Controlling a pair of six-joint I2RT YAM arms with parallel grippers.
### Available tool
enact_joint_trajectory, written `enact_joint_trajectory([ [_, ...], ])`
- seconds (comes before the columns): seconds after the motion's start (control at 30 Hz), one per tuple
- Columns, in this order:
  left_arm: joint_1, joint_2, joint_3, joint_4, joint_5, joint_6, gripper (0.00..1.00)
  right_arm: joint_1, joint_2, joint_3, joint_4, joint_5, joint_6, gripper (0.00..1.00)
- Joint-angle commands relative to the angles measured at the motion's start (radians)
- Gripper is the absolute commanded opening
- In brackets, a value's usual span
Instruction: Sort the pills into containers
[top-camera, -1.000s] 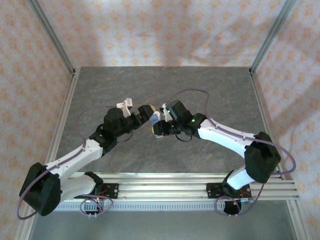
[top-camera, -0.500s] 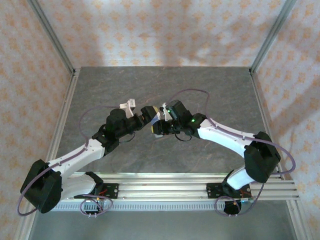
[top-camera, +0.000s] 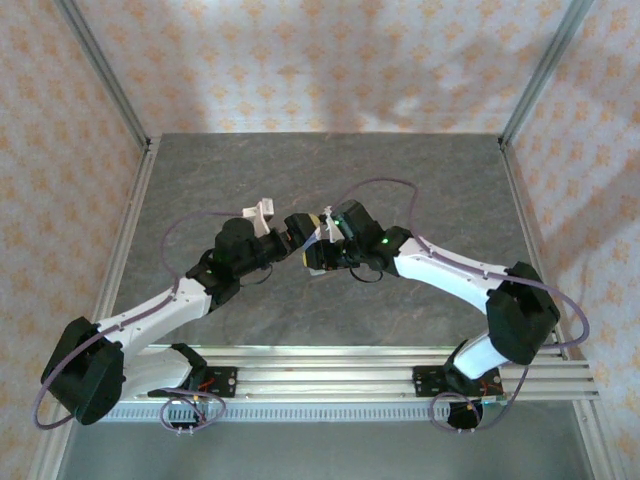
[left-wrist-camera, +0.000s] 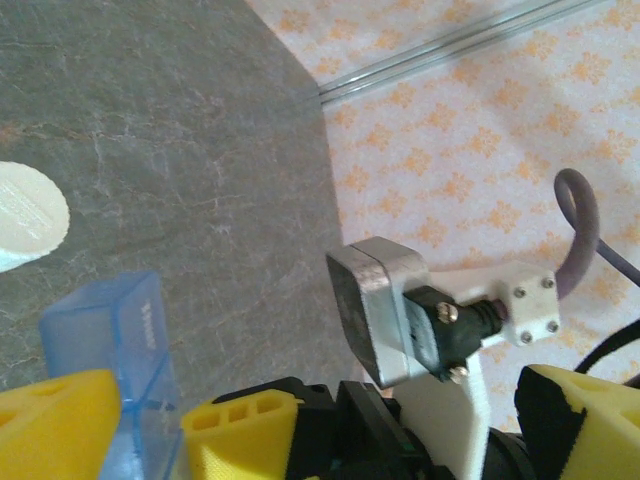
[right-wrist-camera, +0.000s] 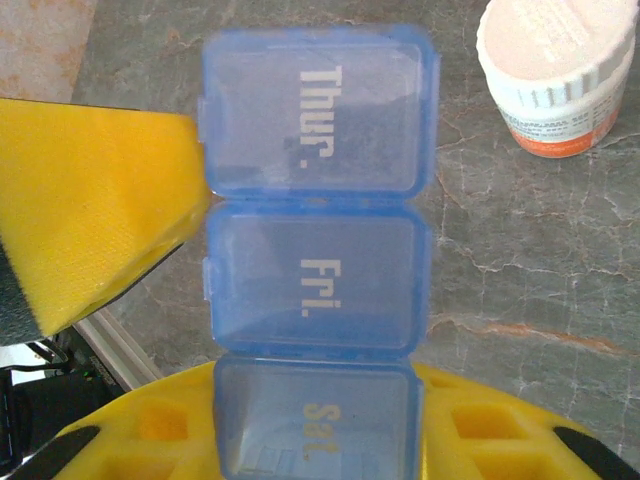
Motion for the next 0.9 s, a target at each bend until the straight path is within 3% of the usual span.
enact_joint_trajectory([
  [0.0,-0.009,0.002,0.036,0.033,-0.016,-0.005,1.0,0.002,0.005,0.013,0.03,0.011,0.006,0.28],
  [0.3,-0.014,0.002,0.046,0.023,-0.034,-0.002,1.0,0.002,0.005,0.005,0.035,0.015,0.008,0.27],
  [0.57,-0.015,-0.081,0.029,-0.13,-0.198,0.03,1.0,0.002,-0.001,-0.001,0.036,0.031,0.012,0.27],
  [0.87,-0.014,-0.027,0.031,-0.068,-0.156,0.002,1.0,0.002,-0.001,0.003,0.045,0.01,0.013,0.27],
])
